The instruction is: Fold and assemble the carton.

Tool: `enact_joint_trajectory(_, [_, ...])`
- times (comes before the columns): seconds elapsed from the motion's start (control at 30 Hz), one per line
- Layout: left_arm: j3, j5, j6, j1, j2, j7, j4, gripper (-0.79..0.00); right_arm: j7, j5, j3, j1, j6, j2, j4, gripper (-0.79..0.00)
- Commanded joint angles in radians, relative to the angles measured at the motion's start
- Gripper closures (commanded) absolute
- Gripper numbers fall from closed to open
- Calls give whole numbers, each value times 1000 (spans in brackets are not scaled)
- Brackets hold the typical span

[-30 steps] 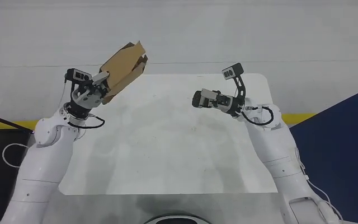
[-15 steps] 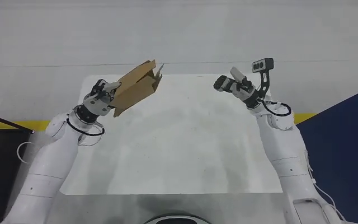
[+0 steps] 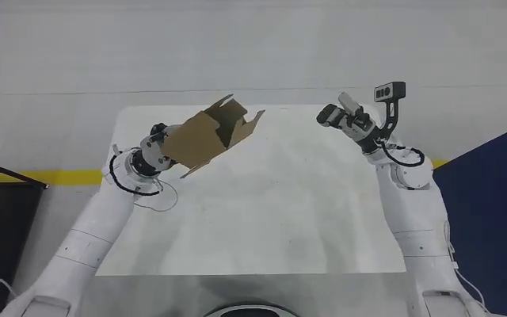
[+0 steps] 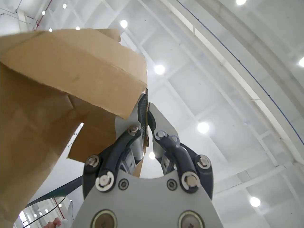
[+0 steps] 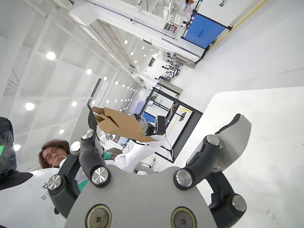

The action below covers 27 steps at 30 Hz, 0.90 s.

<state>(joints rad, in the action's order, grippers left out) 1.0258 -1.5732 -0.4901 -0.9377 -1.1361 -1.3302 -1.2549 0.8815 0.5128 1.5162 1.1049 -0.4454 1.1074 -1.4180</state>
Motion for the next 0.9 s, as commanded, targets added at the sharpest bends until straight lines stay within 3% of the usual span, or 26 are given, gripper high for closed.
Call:
enact_joint_trajectory(0.0, [0,0,0,0,0,0,0,0,0,0,0,0,0,0,0,-785])
enact_joint_trajectory(0.27, [4,-9,-27,-20,-4,39,-55,0,-10,-105,-46,18,31,0,-35,-785])
enact_joint_trajectory(0.53, [-41,54,25,33,-30,81,-25,0,-16,-227,-111,28,36,2,-90,-785])
enact_joint_trajectory(0.87, [-89,164,48,86,-54,98,-7,0,-31,-245,-121,87,18,-1,-169,-785])
